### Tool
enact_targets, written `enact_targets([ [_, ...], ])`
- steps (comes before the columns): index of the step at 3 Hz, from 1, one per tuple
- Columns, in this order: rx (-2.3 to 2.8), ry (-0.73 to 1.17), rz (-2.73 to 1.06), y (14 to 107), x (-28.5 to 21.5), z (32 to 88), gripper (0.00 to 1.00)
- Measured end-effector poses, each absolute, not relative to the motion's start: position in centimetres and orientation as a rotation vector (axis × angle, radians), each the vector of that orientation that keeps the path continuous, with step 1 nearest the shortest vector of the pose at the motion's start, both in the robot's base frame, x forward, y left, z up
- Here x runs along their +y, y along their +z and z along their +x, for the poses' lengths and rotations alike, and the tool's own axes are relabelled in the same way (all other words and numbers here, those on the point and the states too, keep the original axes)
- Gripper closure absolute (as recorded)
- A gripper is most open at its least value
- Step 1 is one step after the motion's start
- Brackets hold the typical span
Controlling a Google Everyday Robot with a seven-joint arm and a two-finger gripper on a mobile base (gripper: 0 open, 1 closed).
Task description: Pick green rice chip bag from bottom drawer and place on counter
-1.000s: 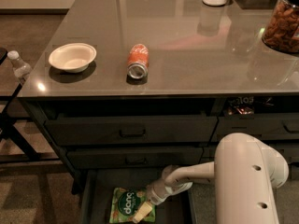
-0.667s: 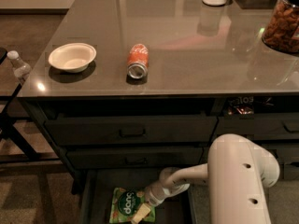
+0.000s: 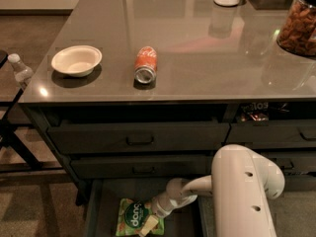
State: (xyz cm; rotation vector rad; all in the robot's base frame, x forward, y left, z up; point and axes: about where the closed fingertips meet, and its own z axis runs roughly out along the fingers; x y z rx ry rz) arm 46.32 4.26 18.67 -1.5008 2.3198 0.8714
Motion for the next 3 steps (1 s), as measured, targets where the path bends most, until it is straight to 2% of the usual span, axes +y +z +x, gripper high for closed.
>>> enact_targets([
  [3, 2.322, 0.865, -1.536, 13.9, 5.2, 45.7, 0.00],
])
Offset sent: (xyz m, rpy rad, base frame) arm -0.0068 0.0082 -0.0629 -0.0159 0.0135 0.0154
